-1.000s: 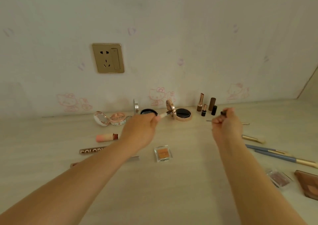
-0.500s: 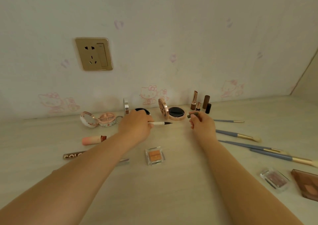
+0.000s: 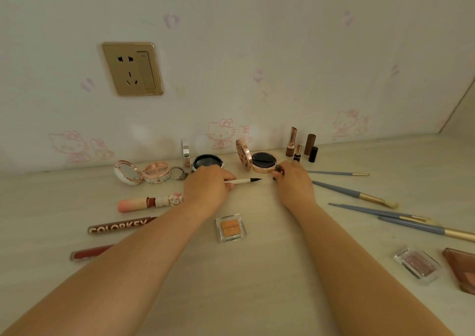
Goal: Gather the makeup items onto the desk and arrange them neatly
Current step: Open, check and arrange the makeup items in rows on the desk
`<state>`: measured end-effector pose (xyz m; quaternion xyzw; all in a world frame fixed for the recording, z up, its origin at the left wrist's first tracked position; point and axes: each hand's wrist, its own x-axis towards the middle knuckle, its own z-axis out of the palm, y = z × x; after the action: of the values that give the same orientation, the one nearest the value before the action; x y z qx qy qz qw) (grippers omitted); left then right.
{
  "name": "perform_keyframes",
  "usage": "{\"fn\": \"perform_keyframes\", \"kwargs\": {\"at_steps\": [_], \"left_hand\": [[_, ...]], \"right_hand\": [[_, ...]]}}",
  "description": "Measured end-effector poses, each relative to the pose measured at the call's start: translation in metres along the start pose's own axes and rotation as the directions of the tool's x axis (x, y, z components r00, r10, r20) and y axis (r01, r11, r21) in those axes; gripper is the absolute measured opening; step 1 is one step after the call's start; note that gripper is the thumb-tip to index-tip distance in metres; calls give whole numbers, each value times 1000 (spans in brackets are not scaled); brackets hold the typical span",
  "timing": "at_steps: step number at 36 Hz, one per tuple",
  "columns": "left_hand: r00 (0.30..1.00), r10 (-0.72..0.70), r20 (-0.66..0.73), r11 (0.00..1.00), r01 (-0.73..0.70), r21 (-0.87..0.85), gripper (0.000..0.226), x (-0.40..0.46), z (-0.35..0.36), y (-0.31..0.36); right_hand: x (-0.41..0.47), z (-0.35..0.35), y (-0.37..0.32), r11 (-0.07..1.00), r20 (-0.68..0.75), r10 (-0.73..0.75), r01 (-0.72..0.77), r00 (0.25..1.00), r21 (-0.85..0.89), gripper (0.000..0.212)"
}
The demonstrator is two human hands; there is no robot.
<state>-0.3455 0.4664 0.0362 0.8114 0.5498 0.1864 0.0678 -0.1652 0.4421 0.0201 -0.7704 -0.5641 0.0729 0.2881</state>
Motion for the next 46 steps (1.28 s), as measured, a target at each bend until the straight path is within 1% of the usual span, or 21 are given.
{"fn": "perform_keyframes", "kwargs": {"at_steps": [4,9,25,29,33,37,41,46], "left_hand": [[1000,-25,0,999,25,-34,21,2,3,1],[1000,-28,0,999,28,-38,22,3,4,1],[999,-33,-27,999,33,-4,22,4,8,0],[1000,-13,-19,999,14,32,25,3,8,0],[1000,-2,-25,998,4,67,32,-1,7,-1],[999,-3,-50,1000,4,4,37,-7,3,0],[994,18,-110,996,-27,-85,33,-18,-3,9],[986,102,-135,987,-118,-113,26,-40,-8,35]], "right_hand": [[0,1,0,999,6,-3,3,1000,-38,28],[0,2,0,996,12,7,-6,1000,-85,29],[0,0,-1,997,24,37,-35,999,-73,31],[-1,-1,-2,998,27,52,-51,998,-37,32],[-6,-5,-3,996,44,86,-87,995,34,38],[-17,-11,-2,991,41,108,-111,993,77,39],[-34,-16,-1,981,11,143,-143,990,133,33],[-60,-26,0,965,-10,170,-165,985,204,22]]}}
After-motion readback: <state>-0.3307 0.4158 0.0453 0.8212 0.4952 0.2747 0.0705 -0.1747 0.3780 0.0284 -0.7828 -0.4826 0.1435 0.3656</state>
